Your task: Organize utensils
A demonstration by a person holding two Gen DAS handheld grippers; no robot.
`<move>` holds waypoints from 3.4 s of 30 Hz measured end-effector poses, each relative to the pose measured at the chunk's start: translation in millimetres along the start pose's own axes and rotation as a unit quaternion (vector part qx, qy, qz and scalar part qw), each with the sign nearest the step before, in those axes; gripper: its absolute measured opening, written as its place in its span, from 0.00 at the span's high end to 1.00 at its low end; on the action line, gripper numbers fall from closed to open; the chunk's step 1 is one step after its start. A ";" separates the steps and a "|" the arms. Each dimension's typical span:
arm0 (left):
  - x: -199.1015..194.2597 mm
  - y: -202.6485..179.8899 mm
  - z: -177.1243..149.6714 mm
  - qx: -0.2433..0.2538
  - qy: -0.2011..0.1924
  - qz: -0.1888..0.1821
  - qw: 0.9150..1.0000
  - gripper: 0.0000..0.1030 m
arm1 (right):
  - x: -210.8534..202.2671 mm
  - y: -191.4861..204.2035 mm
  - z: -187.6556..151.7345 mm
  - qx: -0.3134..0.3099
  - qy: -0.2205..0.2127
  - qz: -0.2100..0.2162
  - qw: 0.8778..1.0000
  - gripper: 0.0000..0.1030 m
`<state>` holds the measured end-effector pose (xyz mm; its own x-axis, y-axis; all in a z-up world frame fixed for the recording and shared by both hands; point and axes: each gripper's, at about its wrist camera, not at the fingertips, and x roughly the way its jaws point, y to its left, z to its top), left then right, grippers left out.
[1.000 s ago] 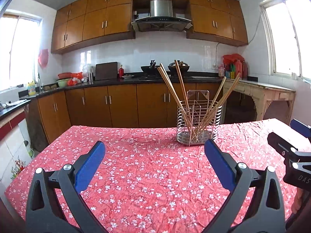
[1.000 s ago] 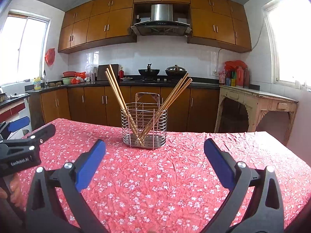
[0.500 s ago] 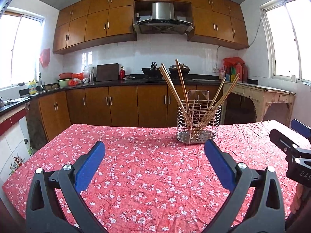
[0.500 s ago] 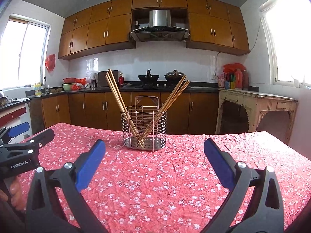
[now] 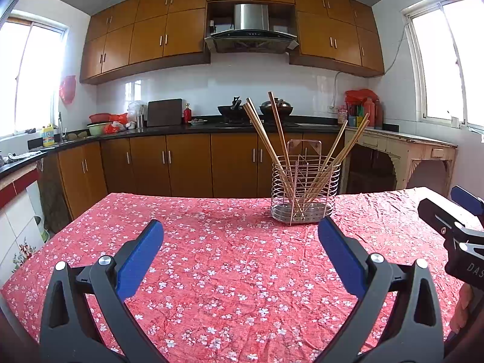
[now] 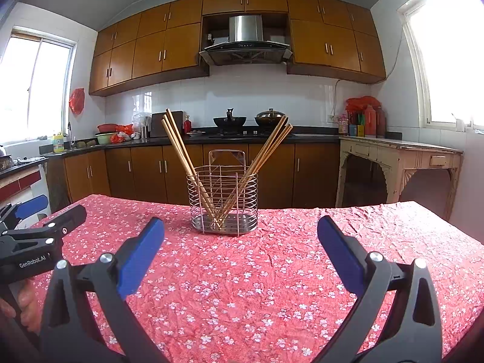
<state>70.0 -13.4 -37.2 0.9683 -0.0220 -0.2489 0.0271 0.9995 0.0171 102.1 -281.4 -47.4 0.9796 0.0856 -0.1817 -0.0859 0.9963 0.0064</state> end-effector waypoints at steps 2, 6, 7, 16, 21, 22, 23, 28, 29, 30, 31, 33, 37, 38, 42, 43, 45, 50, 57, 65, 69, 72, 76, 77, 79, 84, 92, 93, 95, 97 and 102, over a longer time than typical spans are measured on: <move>0.0 -0.2 -0.1 0.000 0.000 0.001 1.000 0.02 | -0.6 -0.6 0.1 0.000 -0.001 0.000 1.000 0.04; 0.4 -1.5 0.8 0.000 -0.002 0.000 1.000 0.02 | -1.0 -1.1 0.7 0.001 -0.001 0.000 1.000 0.04; 0.4 -1.8 0.8 0.000 -0.002 -0.001 1.000 0.02 | -1.3 -1.6 0.6 0.001 -0.001 0.000 1.000 0.04; 0.8 -4.7 0.4 0.001 0.000 -0.004 1.000 0.02 | -1.3 -1.7 -0.4 0.004 -0.001 0.000 1.000 0.04; 1.6 -5.2 0.4 0.000 0.001 -0.001 1.000 0.02 | -0.8 -1.8 0.2 0.004 -0.001 0.000 1.000 0.04; 1.7 -4.9 0.4 -0.001 0.001 0.000 1.000 0.02 | -0.8 -1.7 0.1 0.004 -0.001 -0.001 1.000 0.04; 1.7 -4.9 0.6 -0.001 0.002 0.000 1.000 0.02 | -0.8 -1.8 0.1 0.004 0.000 -0.001 1.000 0.04; 2.1 -4.8 0.5 -0.002 0.002 -0.001 1.000 0.02 | -0.9 -1.6 0.2 0.004 0.000 0.000 1.000 0.04; 2.3 -4.6 0.6 -0.002 0.002 -0.001 1.000 0.02 | -0.9 -1.6 0.2 0.005 -0.001 0.000 1.000 0.04; 2.4 -4.5 0.7 -0.002 0.002 -0.001 1.000 0.02 | -0.9 -1.6 0.2 0.005 -0.001 -0.001 1.000 0.04; 2.4 -4.5 0.7 -0.002 0.002 -0.002 1.000 0.02 | -0.8 -1.5 0.3 0.005 -0.001 -0.001 1.000 0.04; 2.3 -4.7 0.6 -0.002 0.002 -0.001 1.000 0.02 | -0.8 -1.8 0.3 0.005 -0.001 -0.001 1.000 0.04; 2.3 -4.5 0.6 -0.002 0.002 -0.001 1.000 0.02 | -0.9 -1.5 0.2 0.005 0.000 -0.001 1.000 0.04; 2.4 -4.4 0.6 -0.002 0.002 -0.001 1.000 0.02 | -0.9 -1.4 0.2 0.005 0.000 -0.001 1.000 0.04; 2.4 -4.4 0.6 -0.002 0.002 -0.002 1.000 0.02 | -0.8 -1.6 0.3 0.005 0.000 -0.001 1.000 0.04; 2.6 -4.4 0.7 -0.002 0.002 -0.002 1.000 0.02 | -0.8 -1.7 0.4 0.005 0.000 -0.001 1.000 0.04; 2.4 -4.5 0.7 -0.002 0.002 -0.001 1.000 0.02 | -0.9 -1.9 0.3 0.006 0.000 -0.001 1.000 0.04; 2.8 -4.5 1.0 -0.002 0.003 -0.001 1.000 0.02 | -0.6 -1.9 0.0 0.005 0.000 -0.002 1.000 0.04; 2.7 -5.0 1.4 -0.002 0.005 -0.001 1.000 0.02 | -0.6 -1.9 0.3 0.006 0.000 -0.002 1.000 0.04; 3.6 -5.5 1.0 -0.004 0.006 -0.002 1.000 0.02 | -0.6 -2.0 0.6 0.006 0.000 -0.001 1.000 0.04; 3.4 -6.2 0.7 -0.003 0.005 -0.002 1.000 0.02 | -0.8 -2.0 0.8 0.006 0.000 -0.002 1.000 0.04; 3.5 -6.0 0.8 -0.004 0.006 -0.003 1.000 0.02 | -0.6 -1.7 0.9 0.006 0.000 -0.002 1.000 0.04; 3.6 -6.2 0.9 -0.003 0.006 -0.003 1.000 0.02 | -0.3 -1.7 0.6 0.007 0.001 -0.001 1.000 0.04; 3.5 -6.1 0.8 -0.004 0.006 -0.003 1.000 0.02 | 0.1 -1.9 0.1 0.007 0.001 -0.002 1.000 0.04; 3.6 -6.2 0.8 -0.003 0.006 -0.003 1.000 0.02 | 0.5 -2.3 -0.3 0.008 0.000 -0.002 1.000 0.04; 3.5 -6.5 0.8 -0.003 0.006 -0.003 1.000 0.02 | 0.5 -2.5 -0.2 0.007 0.001 -0.002 1.000 0.04; 3.4 -6.2 0.5 -0.004 0.006 -0.003 1.000 0.02 | 0.5 -2.5 0.3 0.008 0.001 -0.002 1.000 0.04; 3.4 -5.9 0.4 -0.004 0.006 -0.003 1.000 0.02 | 0.4 -2.8 0.1 0.008 0.001 -0.002 1.000 0.04; 3.4 -6.0 0.4 -0.004 0.006 0.000 1.000 0.02 | 0.4 -2.9 0.4 0.008 0.001 -0.002 1.000 0.04; 3.3 -5.8 -0.1 -0.005 0.006 0.001 1.000 0.02 | 0.5 -2.9 0.5 0.008 0.001 -0.001 1.000 0.04; 2.5 -4.6 -0.3 -0.008 0.003 0.004 1.000 0.02 | 0.5 -3.1 0.6 0.008 0.001 -0.001 1.000 0.04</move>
<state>72.3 -18.1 -38.2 0.9669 -0.0140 -0.2548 0.0154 0.9999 0.0034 103.0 -284.4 -47.0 0.9796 0.0833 -0.1828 -0.0806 0.9965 0.0223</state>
